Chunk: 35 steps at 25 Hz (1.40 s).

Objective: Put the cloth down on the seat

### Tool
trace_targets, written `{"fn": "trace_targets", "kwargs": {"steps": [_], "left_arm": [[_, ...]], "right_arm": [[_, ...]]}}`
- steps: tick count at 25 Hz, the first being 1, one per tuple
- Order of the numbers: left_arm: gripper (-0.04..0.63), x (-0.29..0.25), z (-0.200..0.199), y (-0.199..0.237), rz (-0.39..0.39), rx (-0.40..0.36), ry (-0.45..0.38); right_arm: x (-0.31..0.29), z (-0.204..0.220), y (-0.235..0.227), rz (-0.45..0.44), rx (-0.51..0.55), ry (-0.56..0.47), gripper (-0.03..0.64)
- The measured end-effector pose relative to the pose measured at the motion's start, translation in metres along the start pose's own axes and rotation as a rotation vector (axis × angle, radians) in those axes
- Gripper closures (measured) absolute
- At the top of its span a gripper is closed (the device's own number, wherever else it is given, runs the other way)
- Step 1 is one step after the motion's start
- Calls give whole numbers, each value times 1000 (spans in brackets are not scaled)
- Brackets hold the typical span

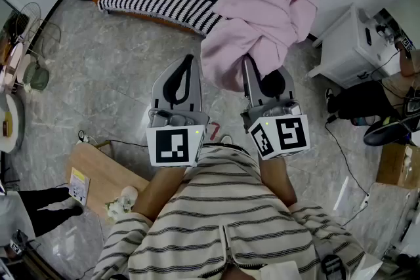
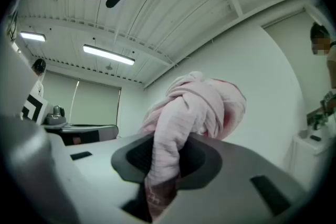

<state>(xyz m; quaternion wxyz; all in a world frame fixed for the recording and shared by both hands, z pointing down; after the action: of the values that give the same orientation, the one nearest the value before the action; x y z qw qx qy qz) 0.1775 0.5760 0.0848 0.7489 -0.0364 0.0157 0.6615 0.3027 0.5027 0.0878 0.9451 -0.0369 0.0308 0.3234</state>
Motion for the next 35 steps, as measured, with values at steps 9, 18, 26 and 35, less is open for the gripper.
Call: {"fn": "trace_targets", "kwargs": {"steps": [9,18,26,35], "left_arm": [[591,-10,2,-7,4,5,-15],[591,-32,9,-31,3,-8,13],[591,-43,12,-51,-23,-27,26],[591,-62,31,-74,-57,-22,70]], "right_arm": [[-2,6,-10,-16,-15,7,515],[-2,9,-41,-33,-41,-6,515],[-2,12,-69,-49,-54,-16,515],[-5,26,-97,-79,-58,1,515]]}}
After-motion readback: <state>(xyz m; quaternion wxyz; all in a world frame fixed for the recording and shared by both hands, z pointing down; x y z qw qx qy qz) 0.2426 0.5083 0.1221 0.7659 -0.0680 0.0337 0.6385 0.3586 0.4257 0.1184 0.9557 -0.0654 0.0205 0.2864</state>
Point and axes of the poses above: the fingertips, and each gripper's own axes: x backward along the fingers, y to its left, z out of its underside, the point moved 3 cm from there along x, backward along the fingers, and after that the axes turned 10 degrees about y, right-handed, at the moved point
